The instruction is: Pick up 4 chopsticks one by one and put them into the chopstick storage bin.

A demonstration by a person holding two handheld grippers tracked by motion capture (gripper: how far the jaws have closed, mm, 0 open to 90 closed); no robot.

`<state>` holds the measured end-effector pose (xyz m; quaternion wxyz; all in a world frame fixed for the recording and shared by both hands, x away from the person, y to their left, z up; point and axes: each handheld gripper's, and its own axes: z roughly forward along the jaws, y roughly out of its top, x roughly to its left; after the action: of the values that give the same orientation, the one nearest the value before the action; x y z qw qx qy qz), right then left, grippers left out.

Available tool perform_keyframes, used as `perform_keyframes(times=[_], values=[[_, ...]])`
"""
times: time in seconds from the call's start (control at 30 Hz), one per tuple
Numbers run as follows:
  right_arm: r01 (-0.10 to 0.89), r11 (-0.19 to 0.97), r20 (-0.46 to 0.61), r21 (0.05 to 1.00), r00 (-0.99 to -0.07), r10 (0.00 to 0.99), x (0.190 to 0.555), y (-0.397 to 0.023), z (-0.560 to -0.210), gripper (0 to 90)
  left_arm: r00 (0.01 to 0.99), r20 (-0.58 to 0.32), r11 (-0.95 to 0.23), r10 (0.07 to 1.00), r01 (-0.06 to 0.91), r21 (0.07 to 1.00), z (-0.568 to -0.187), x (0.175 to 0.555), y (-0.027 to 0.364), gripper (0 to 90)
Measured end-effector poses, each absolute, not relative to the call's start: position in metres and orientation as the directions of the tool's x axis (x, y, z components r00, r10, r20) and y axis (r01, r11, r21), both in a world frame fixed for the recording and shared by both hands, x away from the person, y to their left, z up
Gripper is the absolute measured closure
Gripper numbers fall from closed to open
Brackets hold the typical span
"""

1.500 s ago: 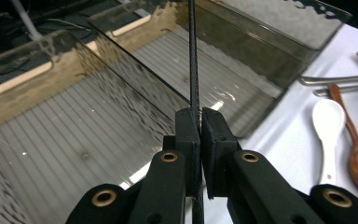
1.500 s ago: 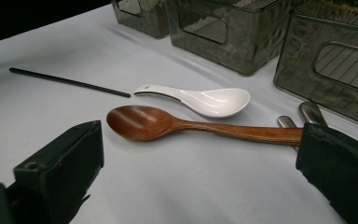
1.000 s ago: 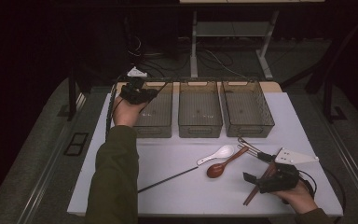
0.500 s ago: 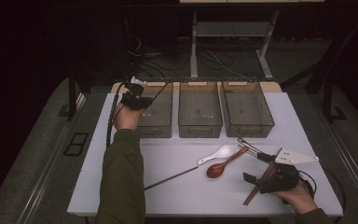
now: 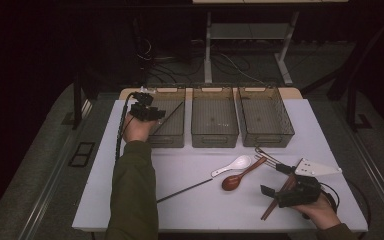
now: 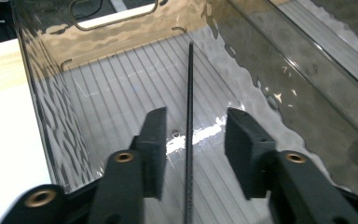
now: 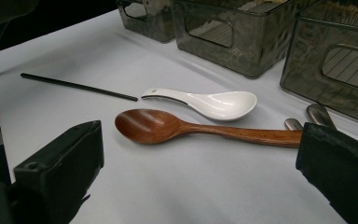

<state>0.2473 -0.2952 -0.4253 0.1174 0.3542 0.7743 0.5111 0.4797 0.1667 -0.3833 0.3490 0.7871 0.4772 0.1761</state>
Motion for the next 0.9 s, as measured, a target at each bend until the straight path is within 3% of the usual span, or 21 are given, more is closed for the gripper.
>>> perform_keyframes(times=[0.4,0.6,0.9], values=[[0.427,0.223,0.178,0.876,-0.717,0.674,0.247,-0.296,-0.425,1.0,0.543,-0.065,-0.29,0.837,0.542,0.788,-0.365,0.47,0.172,45.2],[0.424,0.236,0.164,0.875,-0.716,0.679,0.247,-0.295,-0.425,1.0,0.589,-0.107,-0.301,0.801,0.55,0.779,-0.359,0.464,0.179,35.0],[0.418,0.238,0.157,0.877,-0.716,0.68,0.247,-0.294,-0.426,1.0,0.684,-0.112,-0.323,0.721,0.475,0.819,-0.343,0.448,0.171,24.7]])
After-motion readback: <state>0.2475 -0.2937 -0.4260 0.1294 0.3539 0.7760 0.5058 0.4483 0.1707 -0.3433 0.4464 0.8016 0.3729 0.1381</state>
